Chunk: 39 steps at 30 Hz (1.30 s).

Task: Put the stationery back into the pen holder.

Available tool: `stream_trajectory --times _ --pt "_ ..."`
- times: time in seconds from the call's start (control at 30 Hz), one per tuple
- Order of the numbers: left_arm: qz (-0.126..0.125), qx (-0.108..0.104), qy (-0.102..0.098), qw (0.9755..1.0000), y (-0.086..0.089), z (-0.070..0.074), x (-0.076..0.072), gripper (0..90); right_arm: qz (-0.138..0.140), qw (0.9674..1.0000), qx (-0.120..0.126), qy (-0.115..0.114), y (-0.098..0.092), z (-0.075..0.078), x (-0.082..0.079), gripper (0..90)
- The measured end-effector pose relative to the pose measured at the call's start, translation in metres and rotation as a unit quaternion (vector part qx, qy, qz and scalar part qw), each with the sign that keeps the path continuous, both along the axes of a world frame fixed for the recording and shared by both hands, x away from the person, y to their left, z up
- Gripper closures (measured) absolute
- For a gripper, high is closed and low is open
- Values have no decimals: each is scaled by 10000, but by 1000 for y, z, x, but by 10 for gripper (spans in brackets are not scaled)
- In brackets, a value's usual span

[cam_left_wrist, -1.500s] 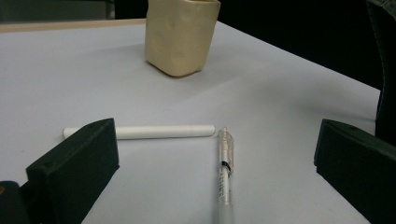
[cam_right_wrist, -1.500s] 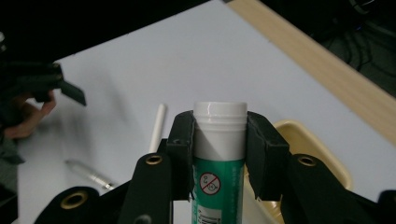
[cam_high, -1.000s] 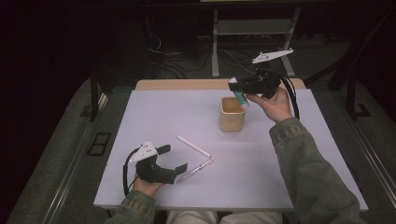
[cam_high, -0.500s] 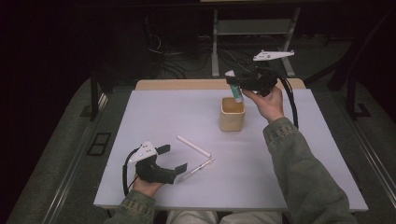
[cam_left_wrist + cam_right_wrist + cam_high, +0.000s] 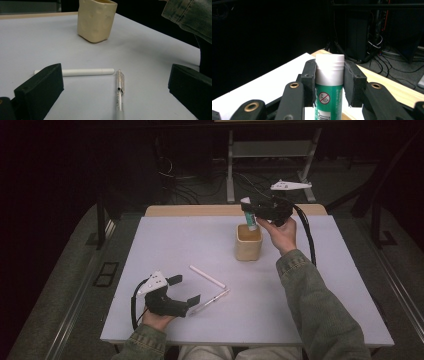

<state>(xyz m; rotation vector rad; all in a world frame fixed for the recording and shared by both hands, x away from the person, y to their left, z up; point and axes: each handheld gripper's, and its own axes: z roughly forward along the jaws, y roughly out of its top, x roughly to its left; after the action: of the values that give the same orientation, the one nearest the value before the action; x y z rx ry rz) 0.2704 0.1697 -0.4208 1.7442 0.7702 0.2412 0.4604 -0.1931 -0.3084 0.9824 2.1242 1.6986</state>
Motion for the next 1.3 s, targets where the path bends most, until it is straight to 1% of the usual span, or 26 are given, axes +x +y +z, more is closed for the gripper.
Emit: stream_trajectory --times 0.03,0.13,0.3,0.33,0.57,0.7,0.83,0.97,1.0,1.13,1.2,1.3 --pt "-4 8 -4 10000 0 0 0 0 -4 10000 60 -9 0 -1 0 647" --pt "-11 9 0 10000 0 0 0 0 -41 9999 101 -6 1 -5 3 646" --pt "-16 8 -9 10000 1 0 0 0 -84 9999 106 15 1 -12 5 646" --pt "-14 2 -8 10000 1 0 0 0 -95 9999 106 38 2 -16 6 646" --pt "-18 5 -13 10000 1 0 0 0 -143 9998 118 89 0 -29 7 647" --pt "-19 3 -13 10000 1 0 0 0 -161 9998 92 107 0 -33 7 646" --pt "-18 5 -14 10000 1 0 0 0 -191 9996 122 148 -1 -40 7 646" --pt "-28 7 -18 10000 1 0 0 0 -194 9996 77 165 -2 -45 7 646" --pt "-28 7 -18 10000 1 0 0 0 -206 9995 91 206 -2 -46 7 646" --pt "-24 8 -15 10000 1 0 0 0 -188 9995 42 247 -2 -54 7 646" --pt "-29 15 -14 10000 1 0 0 0 -206 9994 60 277 -1 -56 7 646" --pt "-30 11 -11 10000 1 0 0 0 -222 9994 -12 276 -1 -62 7 645"
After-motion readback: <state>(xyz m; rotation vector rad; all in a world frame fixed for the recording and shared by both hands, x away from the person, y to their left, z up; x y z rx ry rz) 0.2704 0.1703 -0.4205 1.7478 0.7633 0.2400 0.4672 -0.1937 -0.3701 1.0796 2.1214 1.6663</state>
